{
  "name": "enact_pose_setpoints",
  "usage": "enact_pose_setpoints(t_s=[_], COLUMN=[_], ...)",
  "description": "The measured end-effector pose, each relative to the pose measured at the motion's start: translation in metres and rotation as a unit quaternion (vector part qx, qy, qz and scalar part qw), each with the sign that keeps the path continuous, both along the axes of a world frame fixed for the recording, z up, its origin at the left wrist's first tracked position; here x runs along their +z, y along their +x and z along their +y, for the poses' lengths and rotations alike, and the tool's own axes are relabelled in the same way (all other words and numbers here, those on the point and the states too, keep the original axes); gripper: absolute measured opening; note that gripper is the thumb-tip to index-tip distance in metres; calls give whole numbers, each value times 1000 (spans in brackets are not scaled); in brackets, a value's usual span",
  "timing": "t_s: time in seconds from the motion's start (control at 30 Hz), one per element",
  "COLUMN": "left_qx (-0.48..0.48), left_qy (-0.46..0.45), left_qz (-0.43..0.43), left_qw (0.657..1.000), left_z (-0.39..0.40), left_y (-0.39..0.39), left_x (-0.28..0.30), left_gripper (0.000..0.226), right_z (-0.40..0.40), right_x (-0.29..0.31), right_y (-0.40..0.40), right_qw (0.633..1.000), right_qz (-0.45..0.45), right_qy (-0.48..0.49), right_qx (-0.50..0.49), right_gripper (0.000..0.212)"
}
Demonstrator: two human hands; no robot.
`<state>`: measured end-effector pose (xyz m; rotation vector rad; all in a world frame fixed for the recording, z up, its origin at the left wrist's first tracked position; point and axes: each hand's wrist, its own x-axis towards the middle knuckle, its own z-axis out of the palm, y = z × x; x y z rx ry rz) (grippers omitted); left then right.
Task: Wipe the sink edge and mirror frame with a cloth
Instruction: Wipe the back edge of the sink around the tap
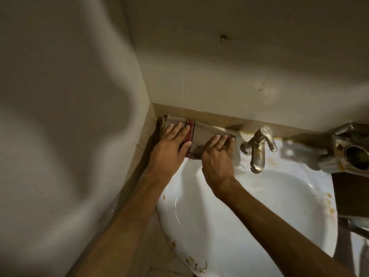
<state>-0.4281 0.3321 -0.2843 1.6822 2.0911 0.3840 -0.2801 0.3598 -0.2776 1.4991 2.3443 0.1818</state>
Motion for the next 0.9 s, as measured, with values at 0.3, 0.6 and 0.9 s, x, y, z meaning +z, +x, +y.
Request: enact_pose_setpoints(t_s=[0.3,0.6,0.9], left_qx=[130,211,307], left_qy=[3,-23,54], left_qz=[-126,-231,-387], left_qw=[983,949,868], left_z=[-45,-93,-155], left_y=[-18,-8,12], left_x=[-8,-5,-10], left_gripper=[67,44,37], right_z=[-33,-74,-119], right_x=[0,2,12], right_y=[-26,-49,-31], right_qw=[969,958,884], right_qz=[212,226,409], right_qy=[-116,-176,-222], right_qx=[-49,27,-42], right_gripper=[67,67,43])
